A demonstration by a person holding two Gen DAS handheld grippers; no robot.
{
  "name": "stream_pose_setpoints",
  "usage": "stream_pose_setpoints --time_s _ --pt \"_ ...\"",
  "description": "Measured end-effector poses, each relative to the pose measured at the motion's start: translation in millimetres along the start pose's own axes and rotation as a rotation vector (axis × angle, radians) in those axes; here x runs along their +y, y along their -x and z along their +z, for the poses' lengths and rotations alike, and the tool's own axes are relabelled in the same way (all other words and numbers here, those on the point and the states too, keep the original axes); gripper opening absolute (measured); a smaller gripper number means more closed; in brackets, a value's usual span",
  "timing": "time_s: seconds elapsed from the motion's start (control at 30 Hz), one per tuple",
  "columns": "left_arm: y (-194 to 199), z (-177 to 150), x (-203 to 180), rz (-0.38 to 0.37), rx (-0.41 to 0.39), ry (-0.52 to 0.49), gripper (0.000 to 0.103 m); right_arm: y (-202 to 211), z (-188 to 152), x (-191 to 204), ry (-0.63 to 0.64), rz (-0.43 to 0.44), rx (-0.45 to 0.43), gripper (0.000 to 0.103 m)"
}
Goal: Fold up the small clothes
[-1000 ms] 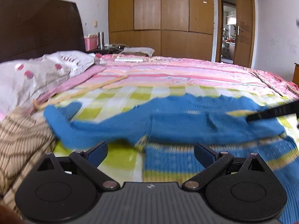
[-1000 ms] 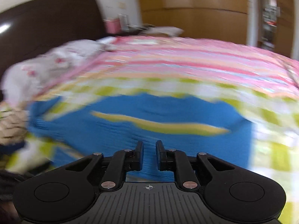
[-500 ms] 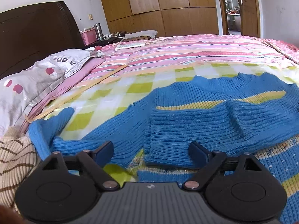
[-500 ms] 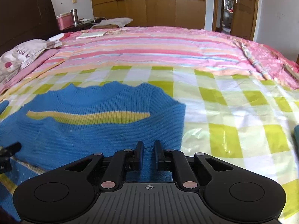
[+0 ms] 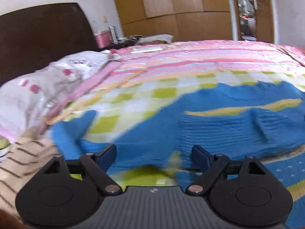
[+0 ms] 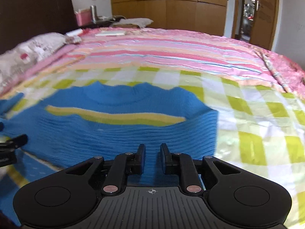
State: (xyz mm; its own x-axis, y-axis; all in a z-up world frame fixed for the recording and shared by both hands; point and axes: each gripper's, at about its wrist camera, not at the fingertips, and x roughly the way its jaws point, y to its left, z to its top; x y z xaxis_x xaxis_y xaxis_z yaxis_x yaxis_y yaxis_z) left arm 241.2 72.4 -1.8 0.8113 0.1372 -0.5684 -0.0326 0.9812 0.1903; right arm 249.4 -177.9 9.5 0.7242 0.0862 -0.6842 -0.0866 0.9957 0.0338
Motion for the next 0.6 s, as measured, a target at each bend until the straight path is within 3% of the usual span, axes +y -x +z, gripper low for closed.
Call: stream_pose_setpoints --time_s 0.17,0.3,0.5,0.6 --pt "-4 15 65 0.111 0.015 0.112 0.091 10 11 40 0.019 0.131 -0.023 0.018" --pt "-22 29 103 0.161 0.091 0.185 0.090 14 16 79 0.045 0.232 -0.032 0.019" --pt "-46 24 120 0.187 0.202 0.286 0.085 14 17 102 0.050 0.304 -0.027 0.019" --pt "-56 18 116 0.219 0.243 0.303 0.073 13 17 100 0.030 0.312 -0.017 0.019"
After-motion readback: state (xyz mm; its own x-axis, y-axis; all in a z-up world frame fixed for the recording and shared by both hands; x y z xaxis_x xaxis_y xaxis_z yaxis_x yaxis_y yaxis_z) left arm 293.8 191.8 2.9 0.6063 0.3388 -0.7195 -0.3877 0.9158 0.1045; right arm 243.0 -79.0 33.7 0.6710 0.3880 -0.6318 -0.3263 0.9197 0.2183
